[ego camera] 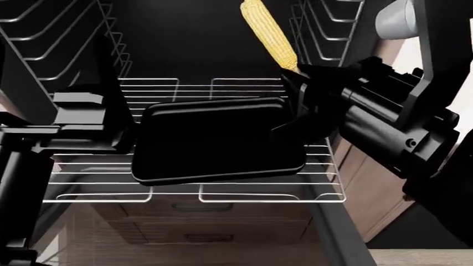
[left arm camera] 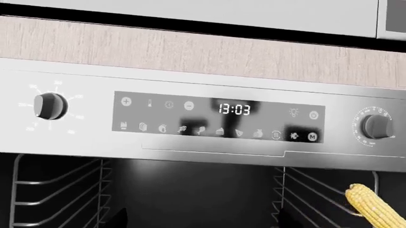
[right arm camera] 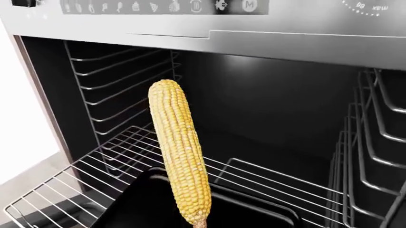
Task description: Pick the corn from the oven and place it on the plate on the counter.
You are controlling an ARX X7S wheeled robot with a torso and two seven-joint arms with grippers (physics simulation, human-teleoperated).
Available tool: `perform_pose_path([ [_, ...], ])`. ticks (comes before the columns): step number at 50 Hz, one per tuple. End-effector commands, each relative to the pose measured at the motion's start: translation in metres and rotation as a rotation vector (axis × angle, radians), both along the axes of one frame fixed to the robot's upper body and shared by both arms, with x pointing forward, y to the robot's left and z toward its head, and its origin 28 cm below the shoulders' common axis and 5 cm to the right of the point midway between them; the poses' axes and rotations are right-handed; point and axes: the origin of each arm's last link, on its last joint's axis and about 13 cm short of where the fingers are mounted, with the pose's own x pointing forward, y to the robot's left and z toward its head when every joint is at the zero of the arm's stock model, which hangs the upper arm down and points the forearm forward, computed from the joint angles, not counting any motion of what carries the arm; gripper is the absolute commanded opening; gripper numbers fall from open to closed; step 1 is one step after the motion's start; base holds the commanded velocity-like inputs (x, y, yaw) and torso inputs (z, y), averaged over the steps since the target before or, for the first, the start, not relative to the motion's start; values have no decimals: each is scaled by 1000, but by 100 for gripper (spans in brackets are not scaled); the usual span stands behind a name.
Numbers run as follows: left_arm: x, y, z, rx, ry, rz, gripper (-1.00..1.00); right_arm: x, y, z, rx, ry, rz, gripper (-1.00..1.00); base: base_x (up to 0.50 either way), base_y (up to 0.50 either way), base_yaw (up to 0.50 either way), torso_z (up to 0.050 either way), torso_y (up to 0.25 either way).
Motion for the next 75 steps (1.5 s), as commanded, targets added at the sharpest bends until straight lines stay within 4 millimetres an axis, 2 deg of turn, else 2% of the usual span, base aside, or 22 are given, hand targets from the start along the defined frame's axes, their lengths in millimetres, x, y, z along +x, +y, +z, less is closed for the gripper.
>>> perform_pose_path([
  [1, 0, 0, 0, -31, 11, -21, 100, -1, -1, -1, 5, -16, -6, -100, 0, 0, 0, 0, 250],
  [14, 0, -1, -1, -36, 21, -31, 100, 0, 0, -5, 0, -13, 5, -100, 0, 0, 0, 0, 250],
  [22, 0, -2, -2, -35, 25, -35, 100, -3, -3, 0, 41, -78, 0, -100, 0, 0, 0, 0, 250],
  [38, -2, -3, -1, -24, 14, -36, 100, -5, -3, 2, 40, -95, 0, -100, 0, 0, 0, 0, 250],
  [47, -1, -3, -3, 0, 16, -24, 100, -3, -4, -2, 44, -66, -10, -100, 0, -47, 0, 0, 0],
  [75, -2, -2, -4, -5, 12, -19, 100, -3, -3, -2, 42, -54, 1, -100, 0, -500, 0, 0, 0],
])
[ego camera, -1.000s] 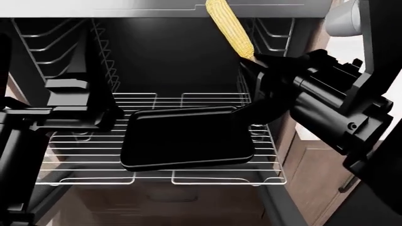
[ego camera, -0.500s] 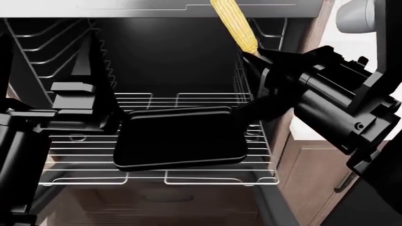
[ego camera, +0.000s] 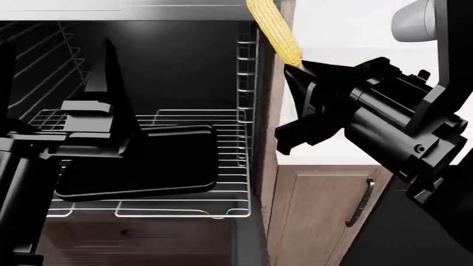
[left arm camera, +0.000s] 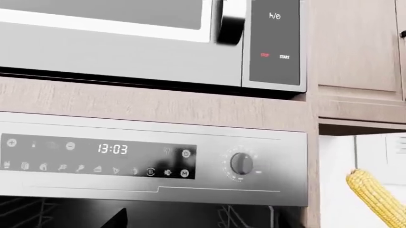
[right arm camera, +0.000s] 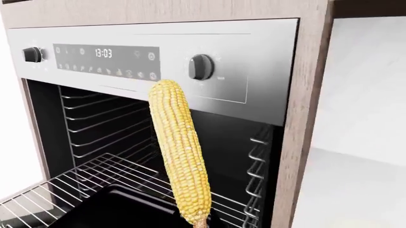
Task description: Pick the corn from the oven and place it on the plate on the counter.
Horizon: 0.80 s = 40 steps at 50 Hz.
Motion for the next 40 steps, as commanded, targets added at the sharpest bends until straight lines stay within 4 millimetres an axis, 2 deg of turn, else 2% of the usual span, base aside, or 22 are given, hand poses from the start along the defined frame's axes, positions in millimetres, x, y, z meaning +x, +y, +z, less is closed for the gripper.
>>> perform_pose_path([
  [1, 0, 0, 0, 0, -2, 1, 100, 0, 0, 3, -1, -20, 1, -100, 0, -500, 0, 0, 0],
  [40, 0, 2, -2, -4, -4, 11, 100, 1, 4, 0, -3, -8, 28, -100, 0, -500, 0, 0, 0],
])
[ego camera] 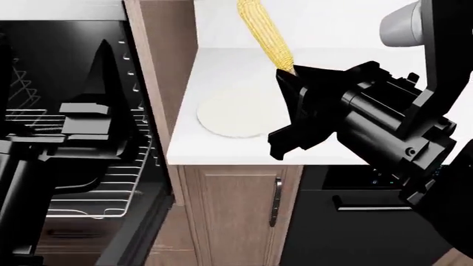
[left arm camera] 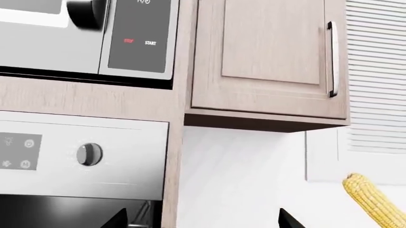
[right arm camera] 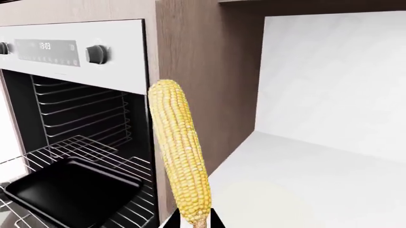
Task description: Pick the corn from the oven and place it on the plate on the counter.
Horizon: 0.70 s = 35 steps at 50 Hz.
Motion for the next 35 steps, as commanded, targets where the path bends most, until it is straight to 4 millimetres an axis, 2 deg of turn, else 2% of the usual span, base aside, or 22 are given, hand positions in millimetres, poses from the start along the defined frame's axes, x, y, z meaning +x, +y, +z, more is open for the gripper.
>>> perform_pose_path([
  [1, 0, 1, 0, -2, -1, 4, 100, 0, 0, 2, -1, -21, 0, -100, 0, -500, 0, 0, 0],
  [35, 0, 0, -1, 0, 3, 1, 100, 1, 1, 1, -17, -39, 15, -100, 0, -500, 0, 0, 0],
])
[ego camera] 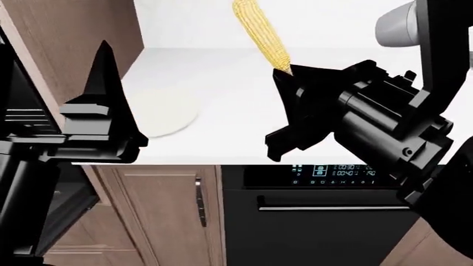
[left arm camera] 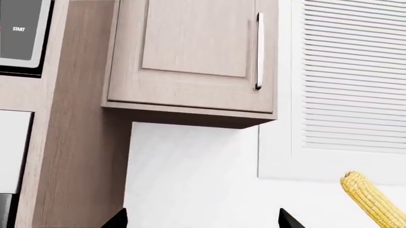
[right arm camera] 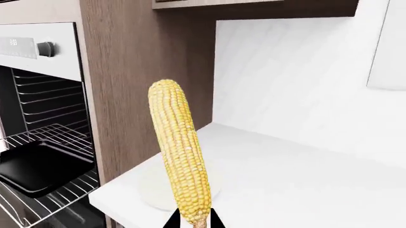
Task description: Pick the corn from the oven and place it on the plate on the counter.
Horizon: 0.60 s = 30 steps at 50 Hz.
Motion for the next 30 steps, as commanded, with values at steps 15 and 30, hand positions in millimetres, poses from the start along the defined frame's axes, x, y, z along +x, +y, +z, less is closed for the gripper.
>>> perform_pose_path([
  [15, 1, -1, -1, 1, 3, -3, 100, 2, -1, 2, 23, -63, -45, -100, 18, -38, 227, 0, 0],
  [30, 0, 0, -1, -1, 0, -4, 100, 3, -1, 3, 19, -62, -42, -100, 96, 9, 500, 0, 1],
])
